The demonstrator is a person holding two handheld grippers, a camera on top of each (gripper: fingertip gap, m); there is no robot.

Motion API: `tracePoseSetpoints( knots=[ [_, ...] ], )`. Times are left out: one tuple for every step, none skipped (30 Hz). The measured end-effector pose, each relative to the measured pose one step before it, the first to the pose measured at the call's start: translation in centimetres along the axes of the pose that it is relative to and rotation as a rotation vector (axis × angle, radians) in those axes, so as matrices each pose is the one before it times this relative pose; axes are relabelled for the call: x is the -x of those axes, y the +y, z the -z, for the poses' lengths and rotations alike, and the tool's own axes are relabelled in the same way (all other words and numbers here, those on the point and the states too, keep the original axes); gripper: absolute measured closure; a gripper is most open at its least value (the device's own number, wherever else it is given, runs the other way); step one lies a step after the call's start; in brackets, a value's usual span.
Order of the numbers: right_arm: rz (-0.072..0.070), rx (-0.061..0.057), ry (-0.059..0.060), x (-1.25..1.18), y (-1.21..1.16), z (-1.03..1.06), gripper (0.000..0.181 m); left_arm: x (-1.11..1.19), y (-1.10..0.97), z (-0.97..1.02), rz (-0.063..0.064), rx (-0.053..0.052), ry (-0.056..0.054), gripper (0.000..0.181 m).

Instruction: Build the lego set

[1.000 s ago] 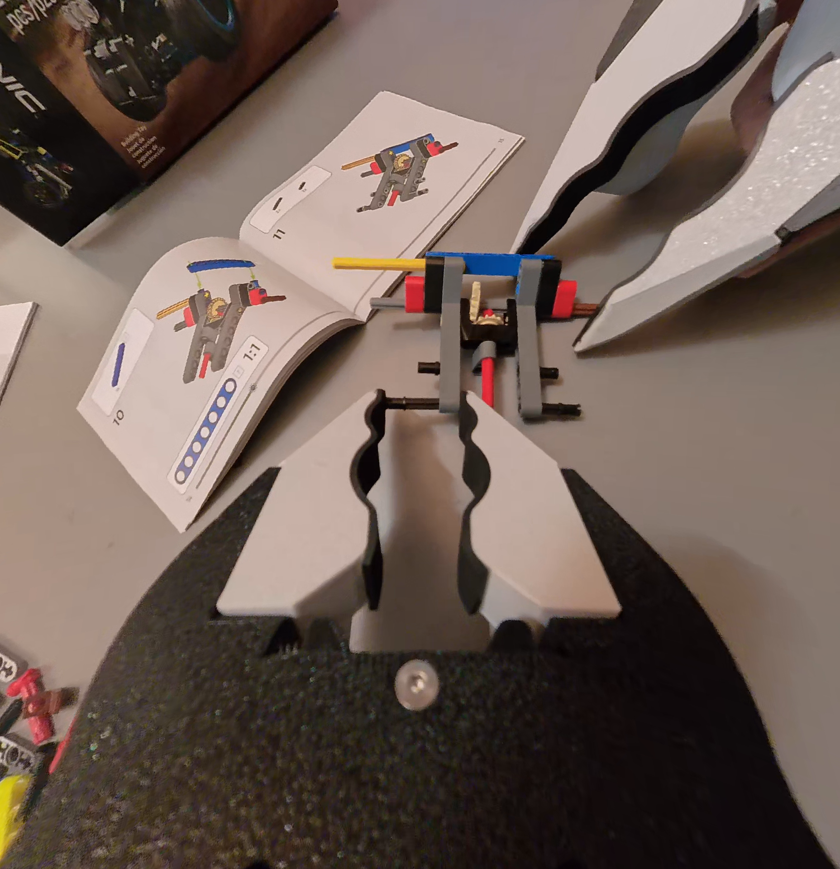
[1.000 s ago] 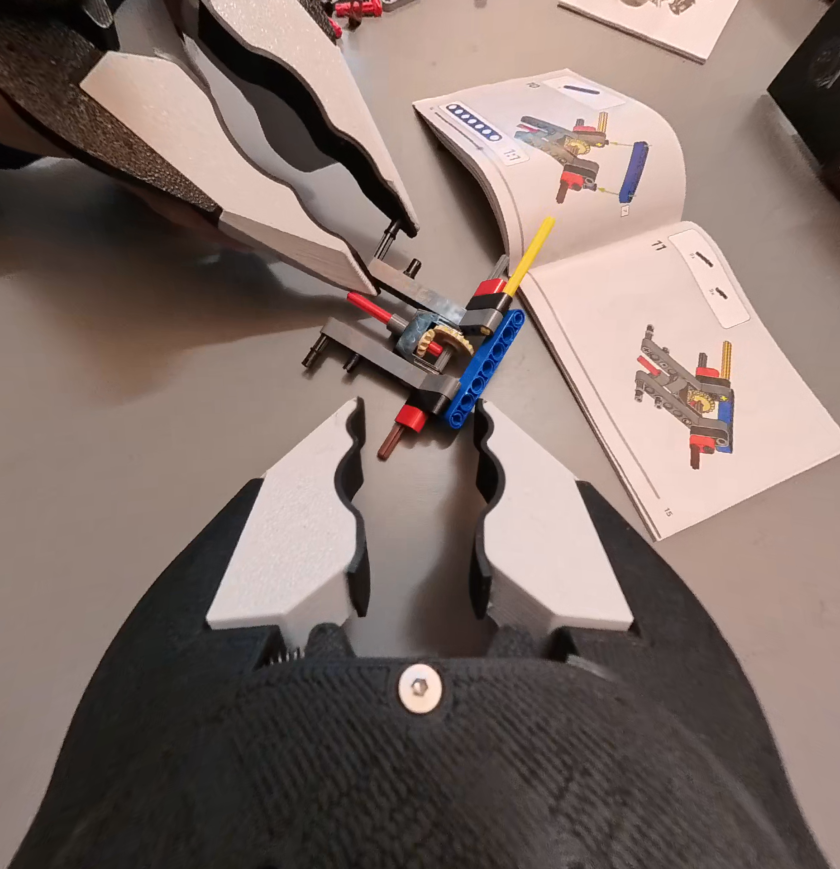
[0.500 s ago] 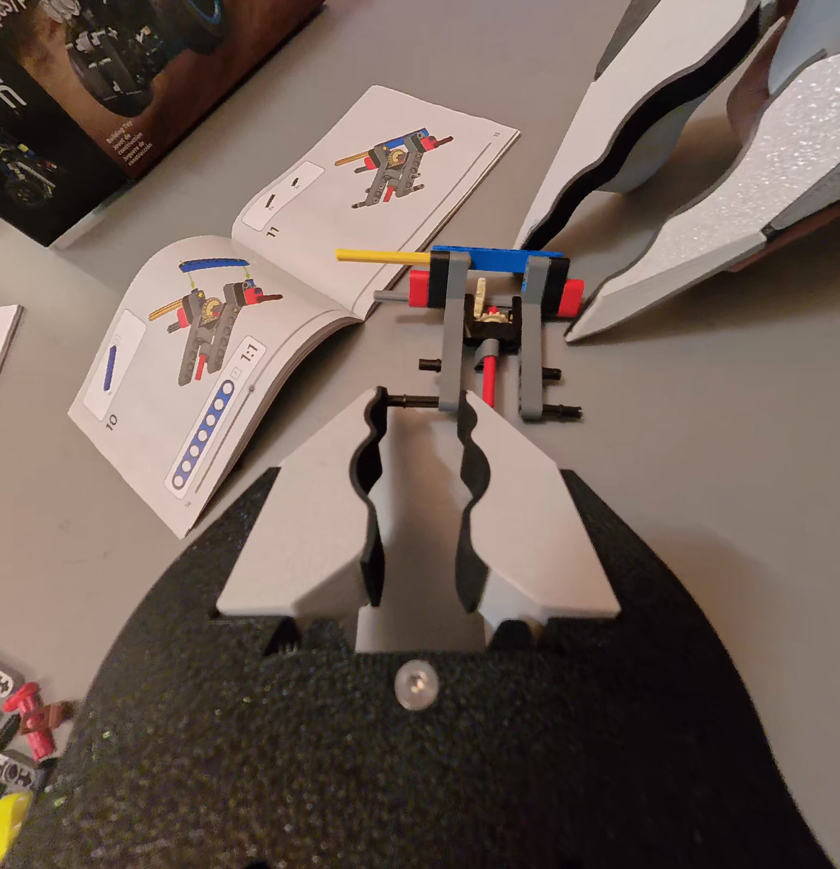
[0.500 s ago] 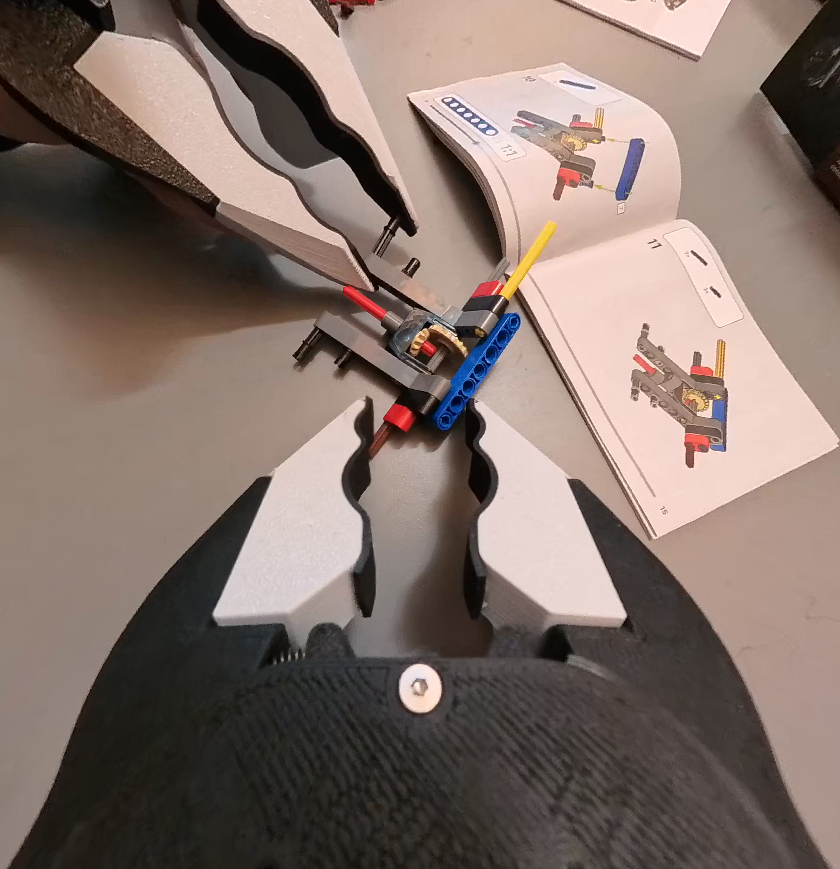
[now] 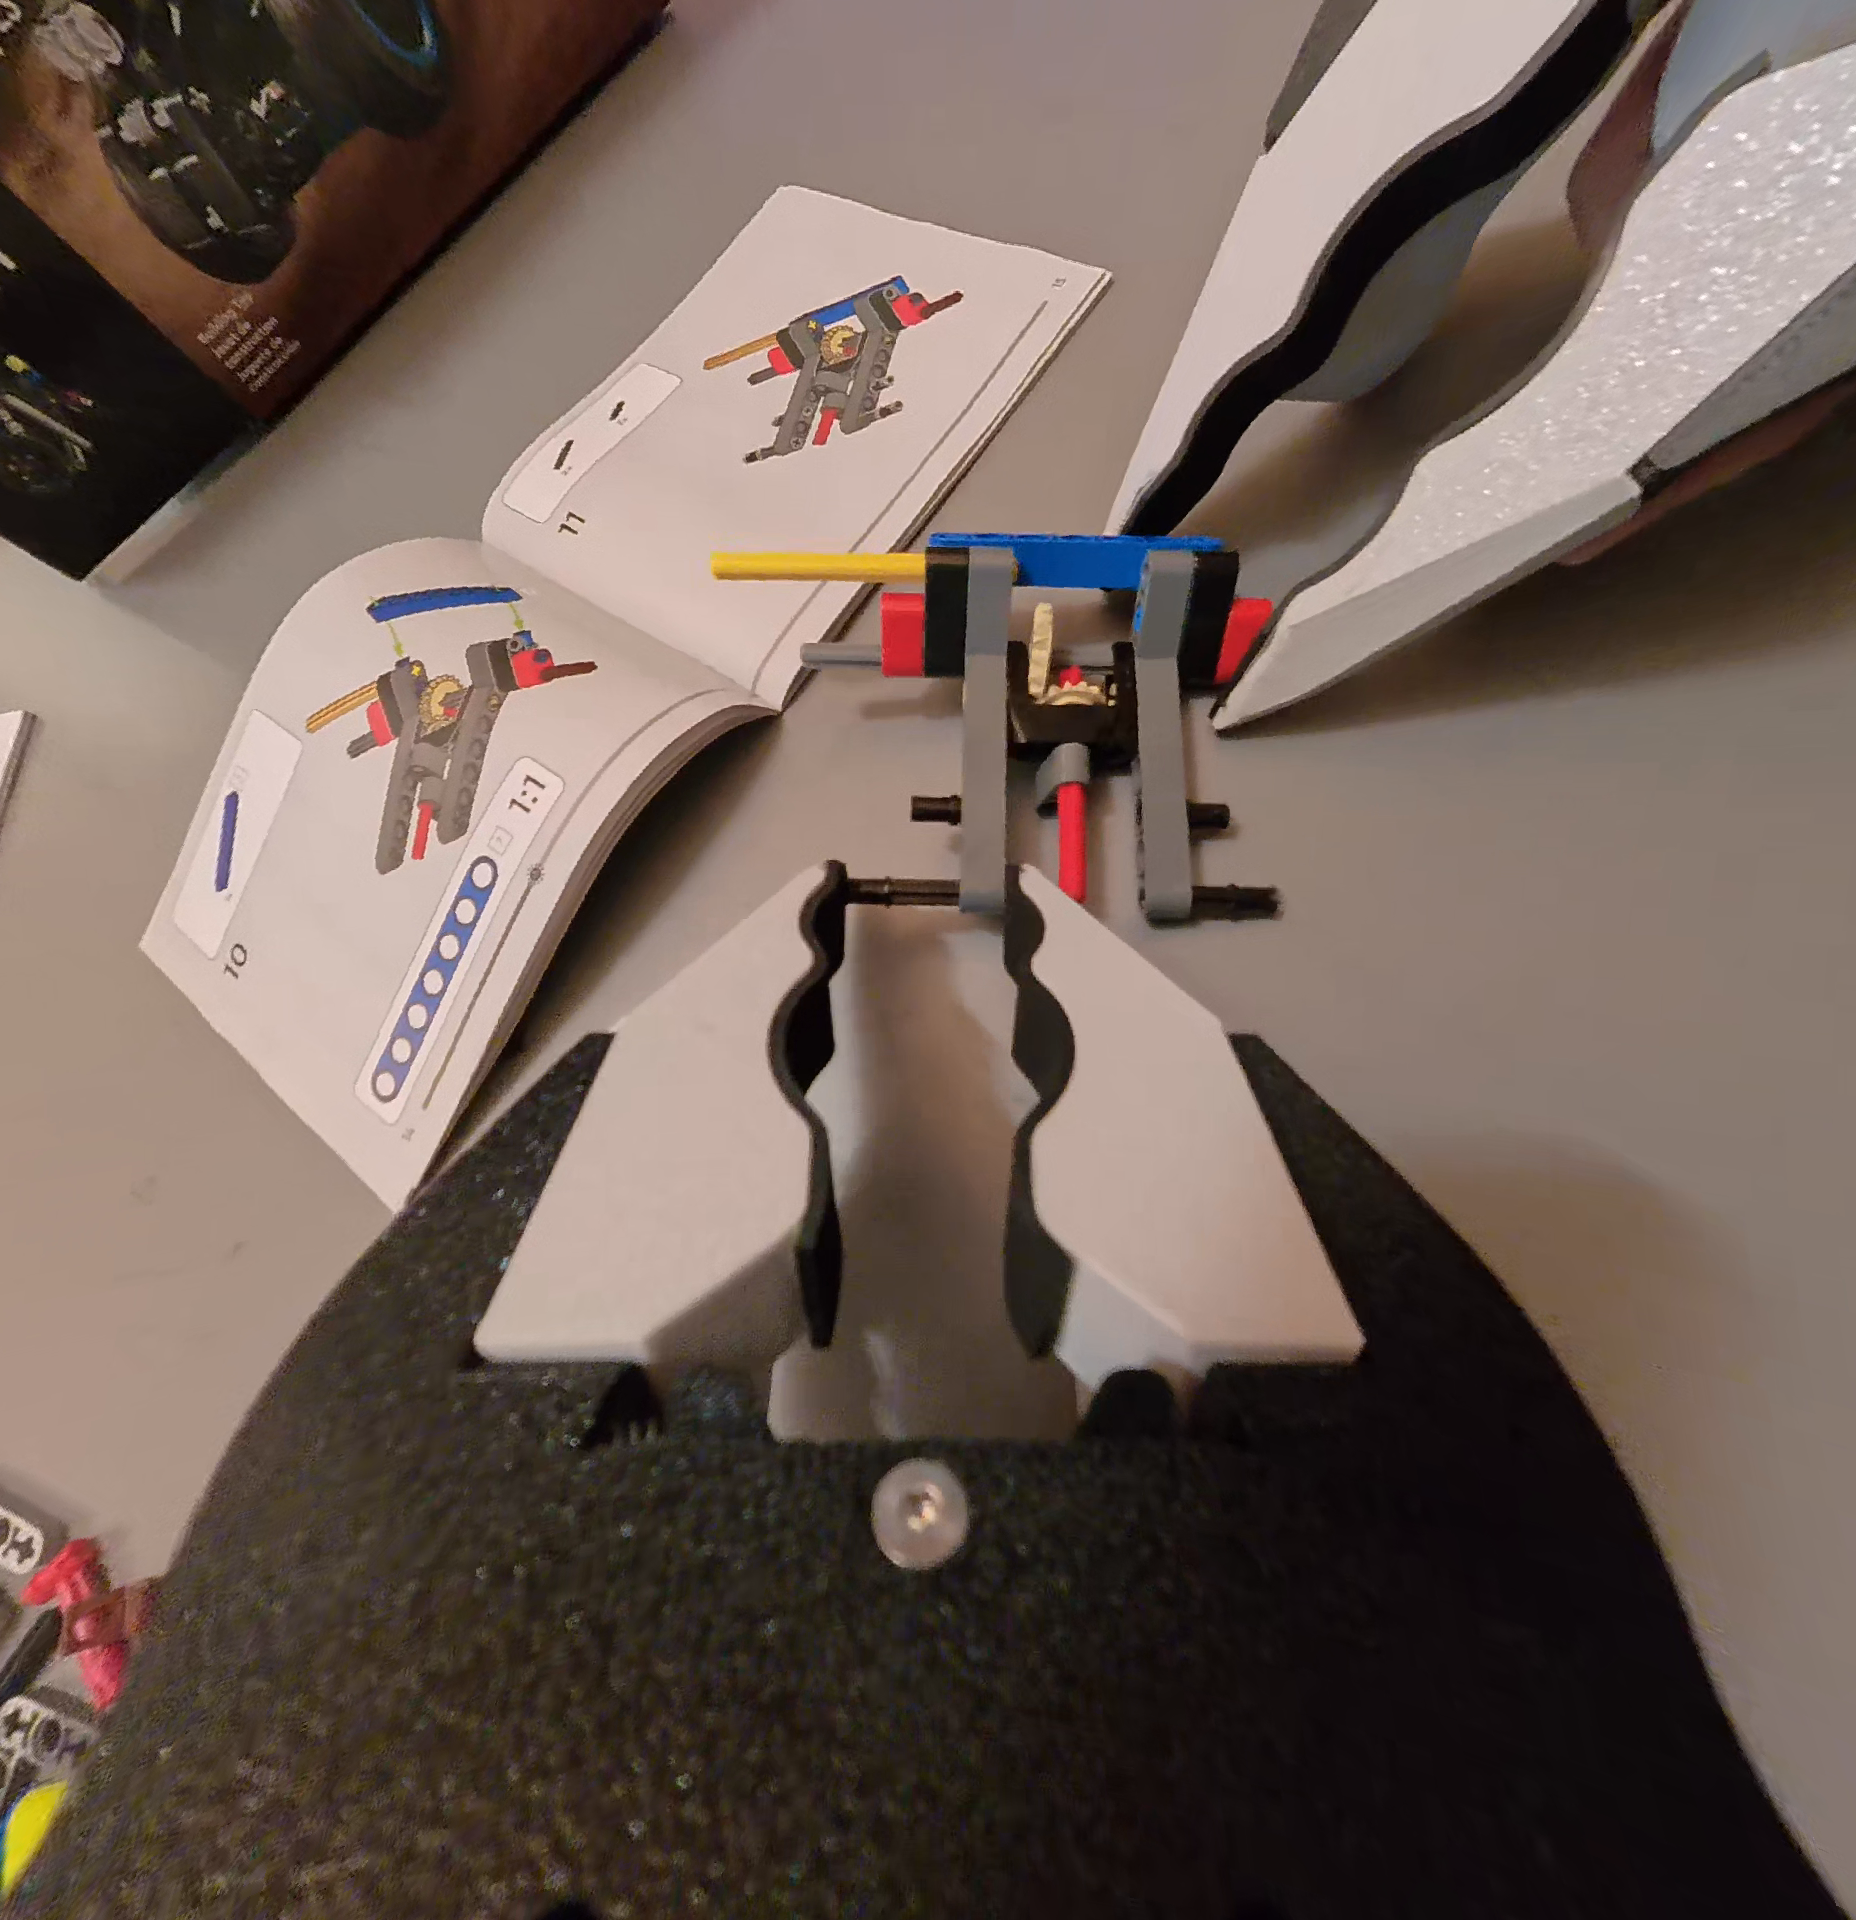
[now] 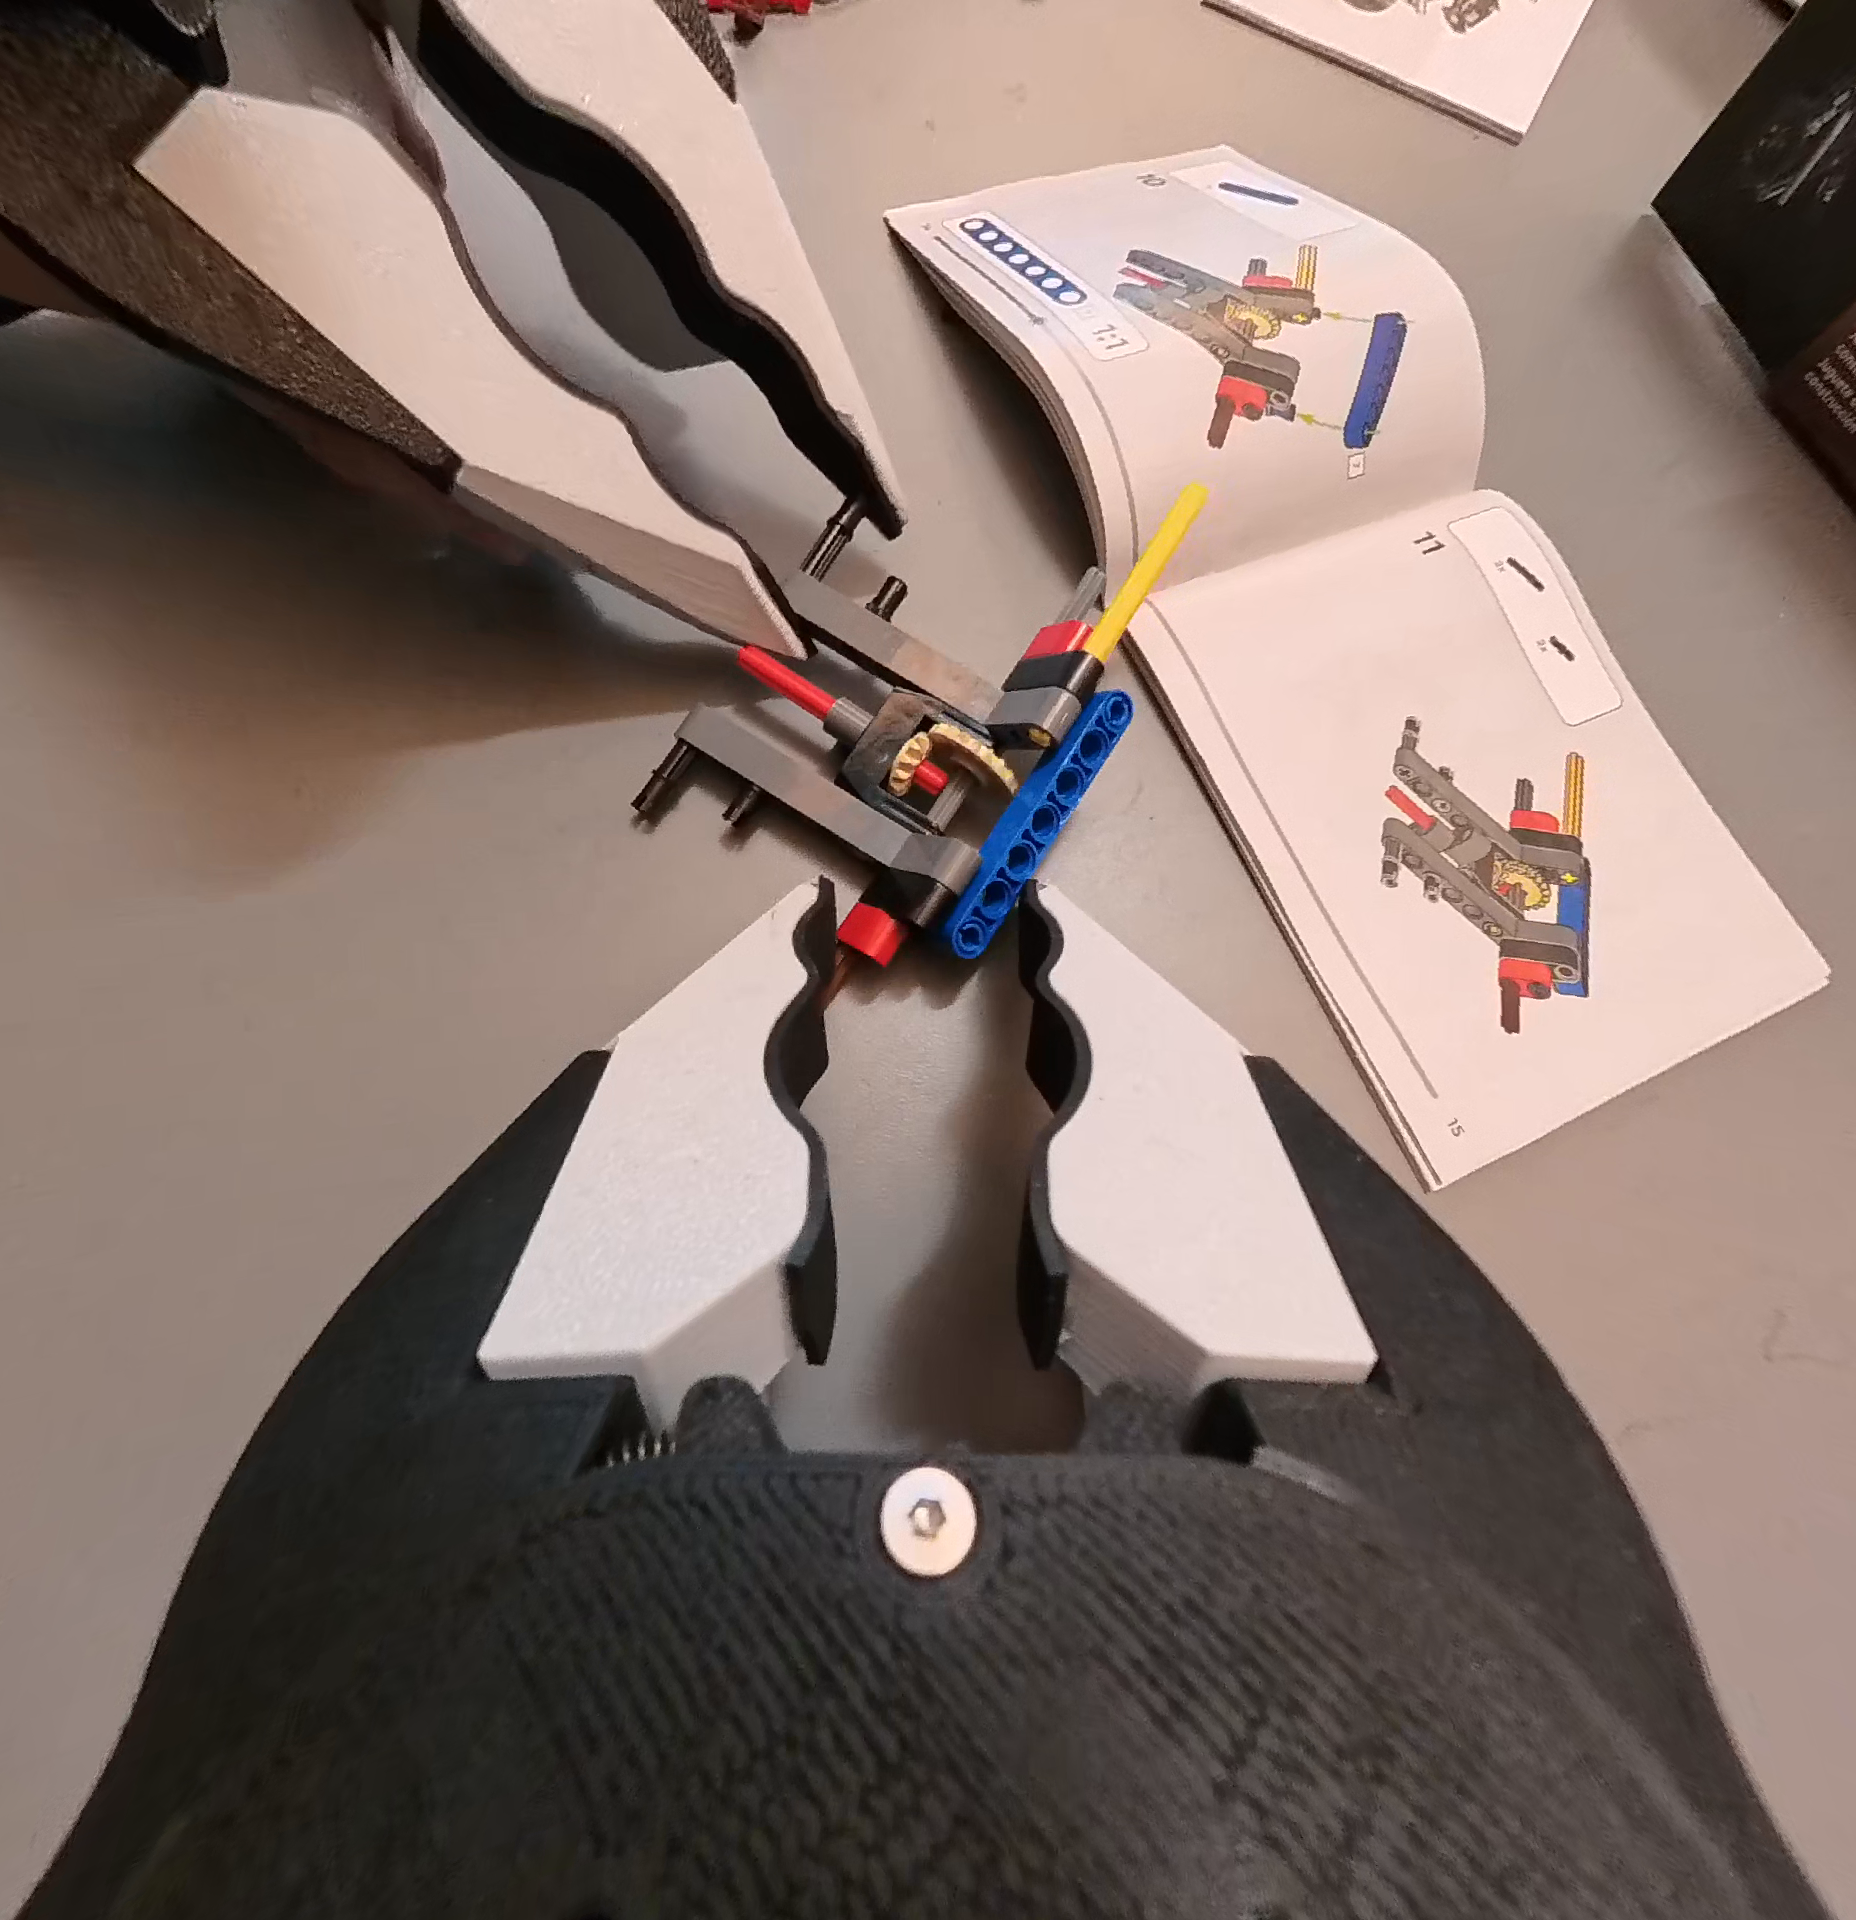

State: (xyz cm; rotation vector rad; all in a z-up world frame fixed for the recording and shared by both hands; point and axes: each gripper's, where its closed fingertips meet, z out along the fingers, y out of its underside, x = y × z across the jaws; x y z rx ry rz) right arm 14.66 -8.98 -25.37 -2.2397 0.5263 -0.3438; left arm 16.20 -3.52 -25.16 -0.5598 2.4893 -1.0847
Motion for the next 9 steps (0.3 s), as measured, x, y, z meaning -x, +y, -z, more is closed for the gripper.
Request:
tracePoseSetpoints(
  knots=[
    [0.0007, 0.0, -0.0003, 0.009, 0.003, 0.004, 0.149, 0.035, 0.033, -0.02, -0.0021, 0.003, -0.0058, 0.154],
    [-0.0001, 0.0001, -0.0006, 0.014, 0.003, -0.012, 0.149, 0.012, 0.009, 0.005, -0.0002, 0.0009, -0.0018, 0.154],
    [-0.0006, 0.0001, -0.0008, 0.001, 0.004, 0.003, 0.149, 0.041, -0.012, 0.023, 0.001, -0.0011, -0.0021, 0.154],
    [0.0002, 0.0004, -0.0007, 0.013, -0.001, -0.004, 0.149, 0.042, -0.014, 0.006, 0.0003, -0.0009, -0.0026, 0.154],
    [0.0, -0.0001, 0.0003, -0.004, -0.001, 0.0, 0.149, 0.059, 0.0, 0.006, -0.0043, -0.0008, -0.0056, 0.154],
    [0.0007, -0.0001, 0.0014, -0.011, -0.005, -0.003, 0.149, 0.078, 0.001, -0.012, -0.0068, -0.0004, -0.0092, 0.154],
    [0.0019, -0.0003, 0.0027, -0.002, -0.011, -0.005, 0.149, 0.028, 0.011, -0.011, -0.0056, 0.0012, -0.0069, 0.154],
    [0.0026, -0.0004, 0.0029, 0.003, -0.002, 0.009, 0.149, 0.014, 0.007, -0.002, -0.0021, 0.0009, -0.003, 0.154],
    [0.002, -0.0002, 0.0018, -0.004, -0.007, -0.002, 0.149, 0.016, 0.004, -0.004, 0.0015, 0.0001, -0.0003, 0.154]
  ],
)
